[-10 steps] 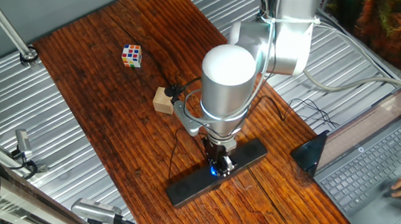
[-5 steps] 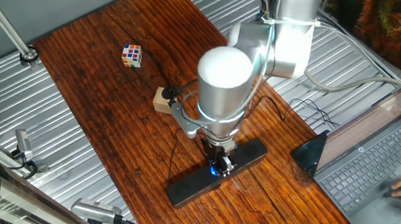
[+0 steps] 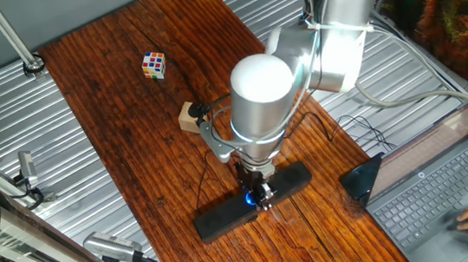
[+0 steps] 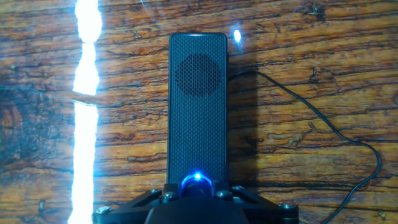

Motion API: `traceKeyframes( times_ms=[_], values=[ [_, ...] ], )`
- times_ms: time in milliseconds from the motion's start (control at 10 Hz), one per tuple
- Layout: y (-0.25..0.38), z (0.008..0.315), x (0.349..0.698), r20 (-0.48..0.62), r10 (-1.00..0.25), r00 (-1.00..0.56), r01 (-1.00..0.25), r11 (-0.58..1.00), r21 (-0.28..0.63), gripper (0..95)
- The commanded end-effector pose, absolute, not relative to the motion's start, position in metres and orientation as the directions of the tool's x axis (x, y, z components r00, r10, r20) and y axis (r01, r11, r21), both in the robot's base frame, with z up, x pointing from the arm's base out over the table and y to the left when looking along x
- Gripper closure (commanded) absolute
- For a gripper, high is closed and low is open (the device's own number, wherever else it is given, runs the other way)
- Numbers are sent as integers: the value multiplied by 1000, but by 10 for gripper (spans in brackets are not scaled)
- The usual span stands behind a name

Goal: Turn the knob to increase the volume of the speaker

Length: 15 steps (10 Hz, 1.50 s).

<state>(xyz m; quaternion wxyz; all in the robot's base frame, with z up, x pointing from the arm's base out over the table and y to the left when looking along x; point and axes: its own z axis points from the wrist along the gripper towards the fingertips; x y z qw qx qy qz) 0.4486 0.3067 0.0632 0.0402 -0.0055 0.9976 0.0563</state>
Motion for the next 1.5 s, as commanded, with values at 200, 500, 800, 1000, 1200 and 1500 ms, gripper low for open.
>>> traceKeyframes(
  times_ms=[200,500,800,1000,1200,1500],
  values=[
    [305,67,446,-68,-15,-998,-23,994,107,380],
    [303,73,447,-54,-33,-998,-39,993,110,380],
    [298,89,441,-50,-51,-997,-55,994,99,380],
    [295,95,437,-44,-74,-996,-75,997,28,380],
    [295,96,436,-32,-59,-998,-59,998,13,380],
    [294,99,434,-33,-68,-997,-69,997,22,380]
  ],
)
